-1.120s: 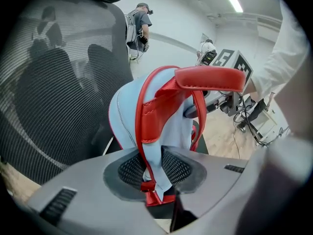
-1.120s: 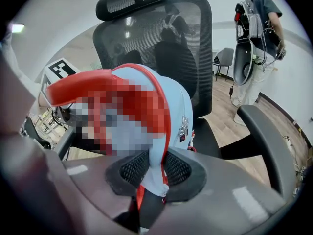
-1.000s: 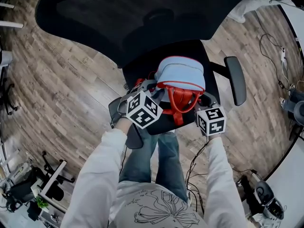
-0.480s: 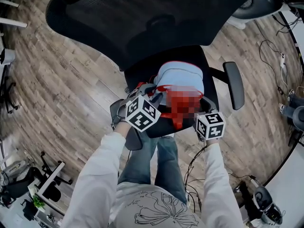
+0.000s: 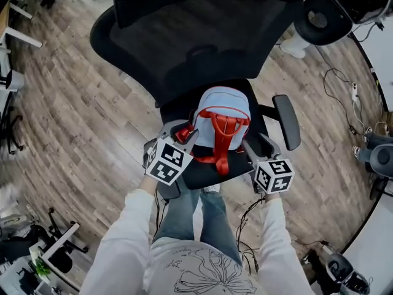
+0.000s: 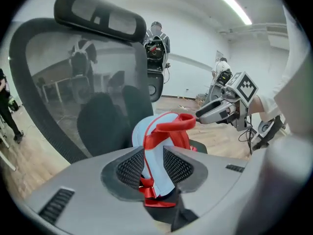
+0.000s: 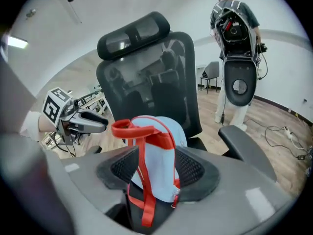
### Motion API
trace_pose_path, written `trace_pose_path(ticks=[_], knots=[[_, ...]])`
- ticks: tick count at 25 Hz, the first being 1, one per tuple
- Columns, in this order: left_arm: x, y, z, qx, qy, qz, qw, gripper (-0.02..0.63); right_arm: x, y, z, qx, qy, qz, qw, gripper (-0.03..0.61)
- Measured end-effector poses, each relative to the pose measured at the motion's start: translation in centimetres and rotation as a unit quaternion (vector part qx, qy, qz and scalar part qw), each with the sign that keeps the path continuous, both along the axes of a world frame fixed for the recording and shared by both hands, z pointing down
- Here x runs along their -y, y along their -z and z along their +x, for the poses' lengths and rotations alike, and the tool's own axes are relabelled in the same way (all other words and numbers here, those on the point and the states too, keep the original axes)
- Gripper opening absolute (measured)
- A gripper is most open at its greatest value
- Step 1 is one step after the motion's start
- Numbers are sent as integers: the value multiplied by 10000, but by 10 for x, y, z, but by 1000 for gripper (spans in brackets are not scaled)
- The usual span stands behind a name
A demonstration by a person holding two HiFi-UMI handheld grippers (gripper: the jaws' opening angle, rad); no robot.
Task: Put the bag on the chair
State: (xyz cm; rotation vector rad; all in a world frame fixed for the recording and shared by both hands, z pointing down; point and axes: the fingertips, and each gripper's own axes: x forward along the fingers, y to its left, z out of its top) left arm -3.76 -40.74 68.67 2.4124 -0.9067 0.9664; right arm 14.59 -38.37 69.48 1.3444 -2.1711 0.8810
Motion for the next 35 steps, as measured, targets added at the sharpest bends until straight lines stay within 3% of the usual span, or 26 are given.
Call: trace_pose_path(ticks=[7,12,16,26,35], knots=[[11,102,-3,-519,794,717,9929,102,10,104,0,103,-94,994,9949,233],[15,172,-14,-764,1357,1250,9799,43,21,178,-1,230,-466,1821,9819,79],[6,227,-14,-954,1603,1666,9682,23,15,234,-10,573,-663,2259,9702,44],[-8,335,-12,-1258,1952,2550,9387,21,8,347,-7,793,-849,3224,9395,18],[-32,373,-4,-1422,2199,2856,9219,21,-9,389,5,499,-757,3675,9256,18]])
